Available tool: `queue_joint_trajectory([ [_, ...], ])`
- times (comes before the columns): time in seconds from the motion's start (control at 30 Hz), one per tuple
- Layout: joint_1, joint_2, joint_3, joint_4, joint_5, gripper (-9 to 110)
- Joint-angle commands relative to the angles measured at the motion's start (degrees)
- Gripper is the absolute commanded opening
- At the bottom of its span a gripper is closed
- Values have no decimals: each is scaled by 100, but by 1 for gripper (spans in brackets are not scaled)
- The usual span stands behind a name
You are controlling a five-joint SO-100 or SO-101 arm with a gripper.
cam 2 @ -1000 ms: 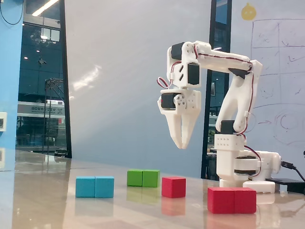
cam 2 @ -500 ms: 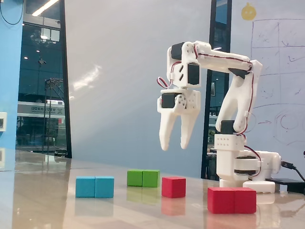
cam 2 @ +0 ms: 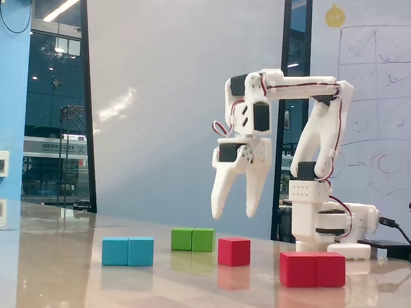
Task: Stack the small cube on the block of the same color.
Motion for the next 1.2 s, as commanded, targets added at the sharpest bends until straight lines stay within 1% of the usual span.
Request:
queue_joint_trajectory([
  [0.0, 0, 26, 211, -475, -62, 32],
  [0.4, -9, -299, 949, -1441, -70, 32],
  [0.63, 18, -413, 1125, -1723, -70, 31],
  [0.73, 0, -439, 1125, -1731, -70, 29],
  [1.03, 35, -439, 1125, -1731, -70, 16],
  [1.17, 44, -413, 1125, -1731, -70, 13],
])
